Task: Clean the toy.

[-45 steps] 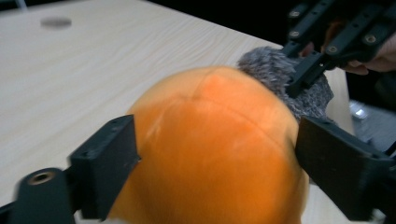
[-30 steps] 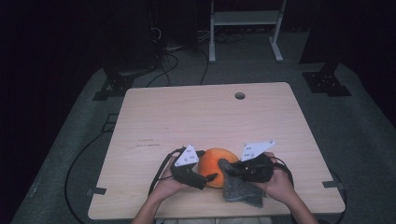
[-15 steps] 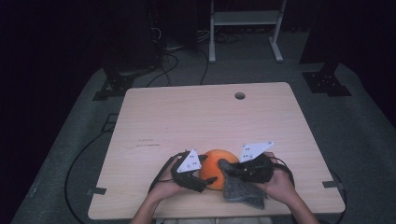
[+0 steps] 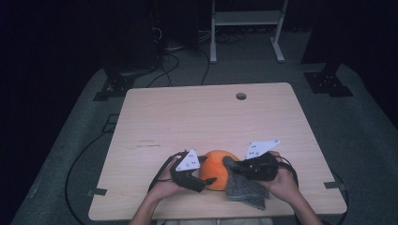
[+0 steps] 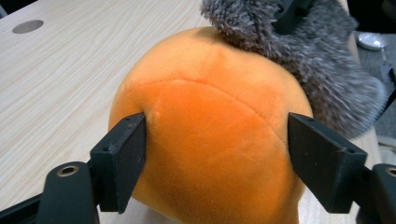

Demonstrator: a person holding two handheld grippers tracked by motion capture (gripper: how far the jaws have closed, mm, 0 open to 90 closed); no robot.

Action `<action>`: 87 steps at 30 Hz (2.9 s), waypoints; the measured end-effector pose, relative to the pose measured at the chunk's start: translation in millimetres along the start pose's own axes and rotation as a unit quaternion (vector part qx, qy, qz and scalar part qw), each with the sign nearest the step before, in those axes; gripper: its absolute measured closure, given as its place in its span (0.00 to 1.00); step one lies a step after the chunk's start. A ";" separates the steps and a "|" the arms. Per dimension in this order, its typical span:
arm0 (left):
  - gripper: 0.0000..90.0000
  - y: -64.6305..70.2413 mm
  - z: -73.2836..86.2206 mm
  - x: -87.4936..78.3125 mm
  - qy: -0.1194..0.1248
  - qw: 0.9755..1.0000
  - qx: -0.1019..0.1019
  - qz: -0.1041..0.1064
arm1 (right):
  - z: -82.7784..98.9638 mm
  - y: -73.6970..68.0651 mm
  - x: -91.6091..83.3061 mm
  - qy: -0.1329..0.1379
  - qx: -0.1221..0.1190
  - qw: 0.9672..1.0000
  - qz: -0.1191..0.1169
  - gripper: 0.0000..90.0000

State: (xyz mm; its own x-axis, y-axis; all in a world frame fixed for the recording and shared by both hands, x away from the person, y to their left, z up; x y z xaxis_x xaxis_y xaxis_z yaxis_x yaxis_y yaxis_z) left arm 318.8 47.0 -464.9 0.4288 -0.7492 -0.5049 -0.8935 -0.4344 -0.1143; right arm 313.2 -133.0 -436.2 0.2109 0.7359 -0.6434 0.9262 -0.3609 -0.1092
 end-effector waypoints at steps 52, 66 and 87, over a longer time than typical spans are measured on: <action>0.24 -0.1 -2.2 2.7 -0.010 0.999 0.010 -0.037 | 1.3 14.2 -8.8 0.033 0.055 0.997 -0.040 0.87; 0.36 12.5 -23.3 0.4 0.007 0.998 0.018 -0.055 | -20.4 -7.3 -15.9 0.026 -0.001 1.000 -0.014 0.87; 0.36 14.1 -27.7 5.9 0.032 0.997 -0.066 -0.030 | -18.9 -12.3 -23.0 0.014 -0.012 1.000 -0.007 0.88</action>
State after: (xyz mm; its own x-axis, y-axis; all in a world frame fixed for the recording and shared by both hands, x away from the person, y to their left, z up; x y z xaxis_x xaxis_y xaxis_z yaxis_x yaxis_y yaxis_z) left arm 312.4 22.6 -445.9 0.4927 -0.7486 -0.4436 -0.8423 -0.5383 -0.0272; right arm 302.9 -134.7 -405.8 0.2058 0.7570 -0.6201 0.9364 -0.3363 -0.0998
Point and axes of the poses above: each handheld gripper's, and its own axes: x roughly forward along the jaws, z roughly out of its underside, y roughly to its right, the point moved 6 cm from there along x, roughly forward along the jaws, and after that the axes turned 7 degrees about -z, right-handed, at the moved point
